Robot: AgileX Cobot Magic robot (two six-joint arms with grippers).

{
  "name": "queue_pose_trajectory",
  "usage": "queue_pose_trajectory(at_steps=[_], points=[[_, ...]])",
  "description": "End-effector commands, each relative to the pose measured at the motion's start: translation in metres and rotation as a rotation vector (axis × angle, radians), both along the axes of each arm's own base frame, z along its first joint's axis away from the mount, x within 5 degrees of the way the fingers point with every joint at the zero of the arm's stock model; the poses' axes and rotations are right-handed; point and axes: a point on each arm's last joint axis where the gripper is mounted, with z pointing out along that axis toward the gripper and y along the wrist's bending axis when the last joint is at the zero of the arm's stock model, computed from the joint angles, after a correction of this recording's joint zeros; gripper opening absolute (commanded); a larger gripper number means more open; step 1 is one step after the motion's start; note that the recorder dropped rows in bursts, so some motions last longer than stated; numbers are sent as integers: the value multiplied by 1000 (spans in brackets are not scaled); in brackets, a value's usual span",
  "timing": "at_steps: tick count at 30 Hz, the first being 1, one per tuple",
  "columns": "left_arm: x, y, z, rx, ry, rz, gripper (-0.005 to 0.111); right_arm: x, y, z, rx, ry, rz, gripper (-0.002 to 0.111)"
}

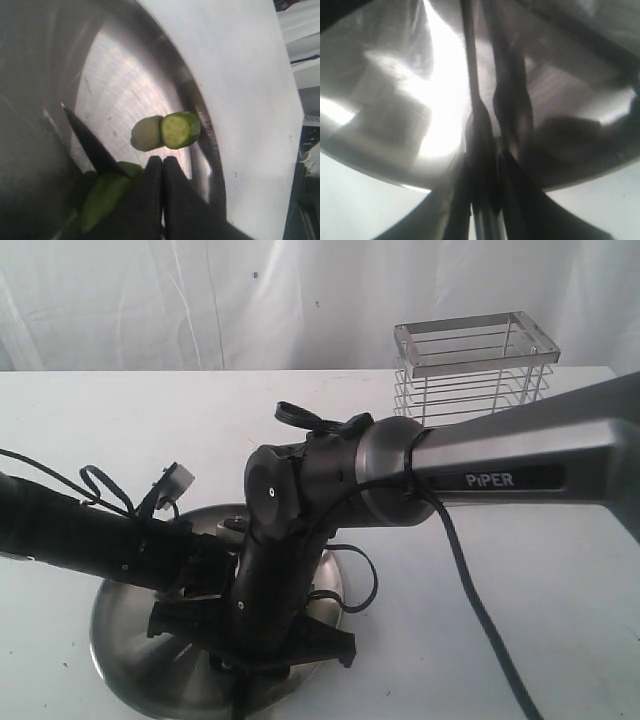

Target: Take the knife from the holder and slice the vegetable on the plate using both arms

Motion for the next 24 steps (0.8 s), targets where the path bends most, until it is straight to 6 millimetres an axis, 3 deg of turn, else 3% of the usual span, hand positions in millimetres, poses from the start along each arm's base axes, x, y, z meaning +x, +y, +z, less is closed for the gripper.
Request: queue_pose_trajectory(at_steps=[1,24], points=[[-14,-6,-29,235,81,-38,0,-3,2,4,15,-7,35,0],[-11,-9,-29,242,95,7,0,-10,-1,5,-15,57,77,0]])
